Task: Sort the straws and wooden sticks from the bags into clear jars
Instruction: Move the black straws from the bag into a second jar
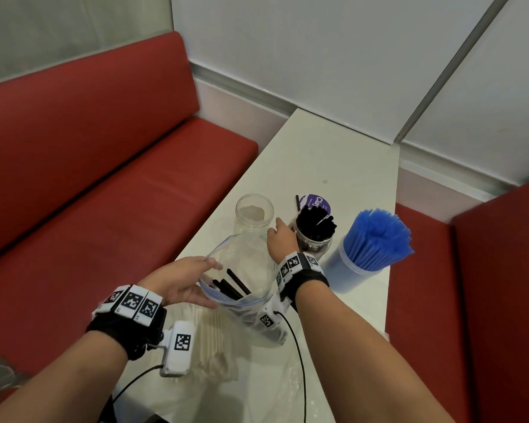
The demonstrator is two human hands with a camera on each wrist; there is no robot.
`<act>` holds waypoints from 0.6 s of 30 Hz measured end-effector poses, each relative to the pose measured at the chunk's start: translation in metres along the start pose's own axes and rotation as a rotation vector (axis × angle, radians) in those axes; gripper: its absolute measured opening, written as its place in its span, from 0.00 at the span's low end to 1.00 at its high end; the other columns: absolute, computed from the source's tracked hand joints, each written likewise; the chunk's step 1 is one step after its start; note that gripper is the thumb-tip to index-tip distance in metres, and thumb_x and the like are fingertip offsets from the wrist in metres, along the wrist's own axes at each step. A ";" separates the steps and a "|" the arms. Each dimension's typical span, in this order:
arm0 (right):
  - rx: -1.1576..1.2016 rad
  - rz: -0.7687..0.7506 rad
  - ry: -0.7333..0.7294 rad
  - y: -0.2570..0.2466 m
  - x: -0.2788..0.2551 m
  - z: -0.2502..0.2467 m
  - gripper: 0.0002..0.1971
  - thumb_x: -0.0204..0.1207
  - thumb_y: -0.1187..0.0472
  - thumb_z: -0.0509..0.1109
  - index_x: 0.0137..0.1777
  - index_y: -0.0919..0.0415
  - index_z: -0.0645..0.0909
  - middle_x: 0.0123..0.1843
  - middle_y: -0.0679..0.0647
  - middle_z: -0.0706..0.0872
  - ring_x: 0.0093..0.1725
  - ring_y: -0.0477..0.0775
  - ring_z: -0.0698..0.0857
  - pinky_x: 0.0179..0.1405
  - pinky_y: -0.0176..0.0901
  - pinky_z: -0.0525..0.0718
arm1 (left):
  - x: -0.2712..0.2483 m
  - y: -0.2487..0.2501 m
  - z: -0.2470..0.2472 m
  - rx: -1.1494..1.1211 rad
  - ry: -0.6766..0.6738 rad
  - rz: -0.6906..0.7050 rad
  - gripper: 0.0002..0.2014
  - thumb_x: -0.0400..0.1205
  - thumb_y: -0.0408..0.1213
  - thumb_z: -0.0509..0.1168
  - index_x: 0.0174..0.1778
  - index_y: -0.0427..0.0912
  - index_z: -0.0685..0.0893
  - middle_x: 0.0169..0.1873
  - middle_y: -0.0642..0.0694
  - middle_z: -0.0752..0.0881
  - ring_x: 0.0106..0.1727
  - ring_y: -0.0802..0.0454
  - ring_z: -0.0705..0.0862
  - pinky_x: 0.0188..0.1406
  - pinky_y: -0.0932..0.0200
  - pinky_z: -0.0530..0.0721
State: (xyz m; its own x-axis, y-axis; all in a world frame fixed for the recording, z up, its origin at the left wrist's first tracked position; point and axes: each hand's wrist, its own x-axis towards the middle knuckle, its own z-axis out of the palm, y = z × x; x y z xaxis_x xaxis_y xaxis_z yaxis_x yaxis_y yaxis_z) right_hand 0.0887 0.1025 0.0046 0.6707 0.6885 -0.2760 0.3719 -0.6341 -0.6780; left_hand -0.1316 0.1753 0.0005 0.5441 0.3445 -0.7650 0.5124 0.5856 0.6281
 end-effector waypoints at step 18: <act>0.091 0.261 0.035 0.031 0.077 0.047 0.24 0.86 0.68 0.56 0.81 0.71 0.63 0.77 0.70 0.73 0.73 0.65 0.77 0.71 0.52 0.74 | 0.024 0.001 -0.020 0.017 0.018 0.047 0.15 0.87 0.51 0.61 0.58 0.47 0.88 0.64 0.33 0.80 0.55 0.27 0.85 0.42 0.40 0.90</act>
State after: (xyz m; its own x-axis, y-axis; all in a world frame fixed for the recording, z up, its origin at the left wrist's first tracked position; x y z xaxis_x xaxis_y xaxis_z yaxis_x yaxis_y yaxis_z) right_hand 0.1216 0.1522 -0.0699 0.7587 0.4922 -0.4266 0.1255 -0.7531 -0.6458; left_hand -0.1306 0.1989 -0.0199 0.5563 0.3846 -0.7367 0.4977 0.5558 0.6659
